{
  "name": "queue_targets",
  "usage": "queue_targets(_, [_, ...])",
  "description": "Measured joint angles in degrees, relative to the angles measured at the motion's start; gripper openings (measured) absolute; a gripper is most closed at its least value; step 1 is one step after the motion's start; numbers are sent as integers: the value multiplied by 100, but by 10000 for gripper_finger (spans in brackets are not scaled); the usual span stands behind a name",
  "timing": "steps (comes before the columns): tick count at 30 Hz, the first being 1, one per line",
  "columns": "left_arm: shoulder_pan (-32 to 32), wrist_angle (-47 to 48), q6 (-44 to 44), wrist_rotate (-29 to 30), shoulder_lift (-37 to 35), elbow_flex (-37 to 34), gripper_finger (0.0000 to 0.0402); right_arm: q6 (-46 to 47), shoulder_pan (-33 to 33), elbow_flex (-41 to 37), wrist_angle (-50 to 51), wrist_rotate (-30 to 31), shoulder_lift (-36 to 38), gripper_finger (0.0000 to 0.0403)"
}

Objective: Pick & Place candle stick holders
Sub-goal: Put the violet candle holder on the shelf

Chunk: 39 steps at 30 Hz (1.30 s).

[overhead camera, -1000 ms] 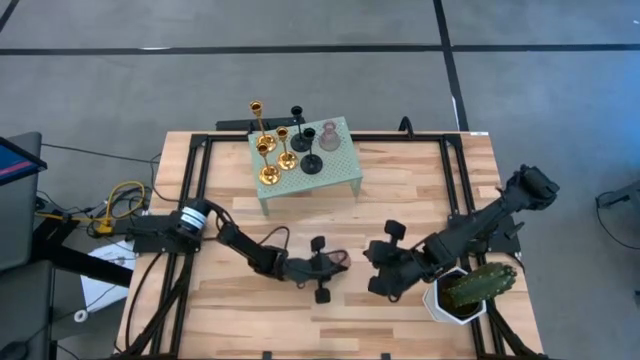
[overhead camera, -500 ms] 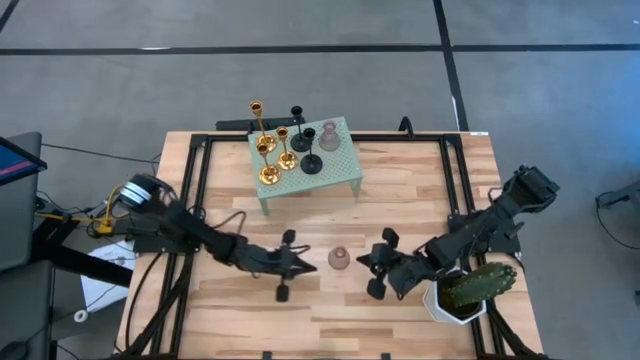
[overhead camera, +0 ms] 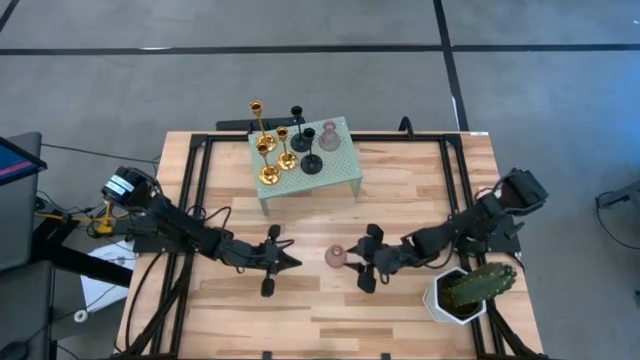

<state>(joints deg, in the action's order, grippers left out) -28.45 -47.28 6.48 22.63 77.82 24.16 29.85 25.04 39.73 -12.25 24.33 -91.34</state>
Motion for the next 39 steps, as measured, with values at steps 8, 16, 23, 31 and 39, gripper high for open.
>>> queue_targets(8, [0,-5,-8,2,0,0,3,1,-244,230,-192,-54,-651,266])
queue_targets(16, [0,70,-4,2,0,2,4,-97,-385,545,-183,-56,-844,271])
queue_targets(23, [0,98,-2,2,0,2,4,-325,-552,644,-388,-52,-825,271])
queue_targets(31, [0,100,-2,1,0,2,4,-328,-770,644,-407,-462,-833,230])
queue_targets(39, [0,104,-1,2,2,2,4,-345,-783,644,-409,-540,-833,154])
